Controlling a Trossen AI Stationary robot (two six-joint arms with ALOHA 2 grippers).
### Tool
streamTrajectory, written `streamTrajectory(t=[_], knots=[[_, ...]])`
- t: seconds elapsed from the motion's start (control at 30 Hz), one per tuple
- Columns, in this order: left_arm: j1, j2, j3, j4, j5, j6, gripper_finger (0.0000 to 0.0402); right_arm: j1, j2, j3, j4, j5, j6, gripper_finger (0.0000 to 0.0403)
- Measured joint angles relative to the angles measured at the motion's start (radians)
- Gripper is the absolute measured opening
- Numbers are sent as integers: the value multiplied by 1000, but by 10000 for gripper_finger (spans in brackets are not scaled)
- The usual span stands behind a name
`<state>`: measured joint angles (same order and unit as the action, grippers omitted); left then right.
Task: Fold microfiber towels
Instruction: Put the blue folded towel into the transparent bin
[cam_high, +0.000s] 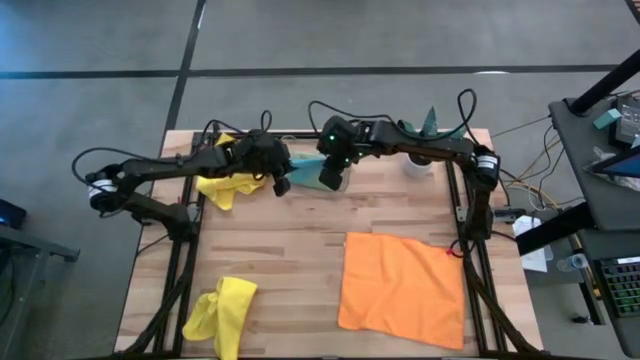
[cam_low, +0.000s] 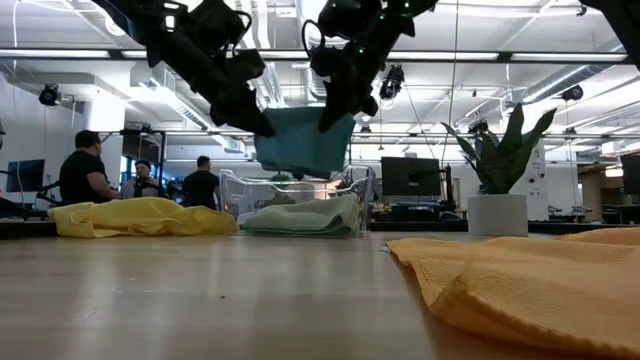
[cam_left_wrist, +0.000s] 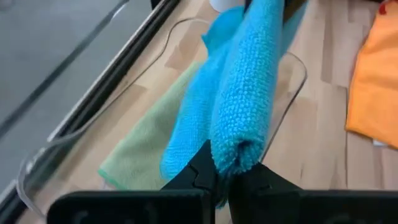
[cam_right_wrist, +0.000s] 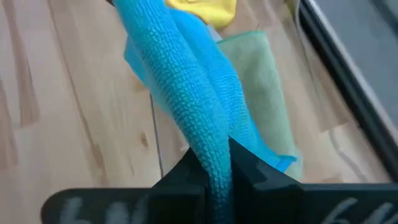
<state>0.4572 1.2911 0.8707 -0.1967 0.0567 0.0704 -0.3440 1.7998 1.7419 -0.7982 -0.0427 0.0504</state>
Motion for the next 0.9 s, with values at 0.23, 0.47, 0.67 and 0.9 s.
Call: streamTrajectory(t=[0.23,0.47,0.67,0.9], knots=[[60,36,2,-33,146,-65,0,-30,61,-19,0,-117,67,13],[91,145,5,-21,155,-68,0,-38,112,-22,3,-122,71,12],[126,230,6,-2,171,-67,0,-59,150,-23,13,-122,73,12],[153,268,5,33,166,-65,0,-69,208,-22,33,-115,57,12]])
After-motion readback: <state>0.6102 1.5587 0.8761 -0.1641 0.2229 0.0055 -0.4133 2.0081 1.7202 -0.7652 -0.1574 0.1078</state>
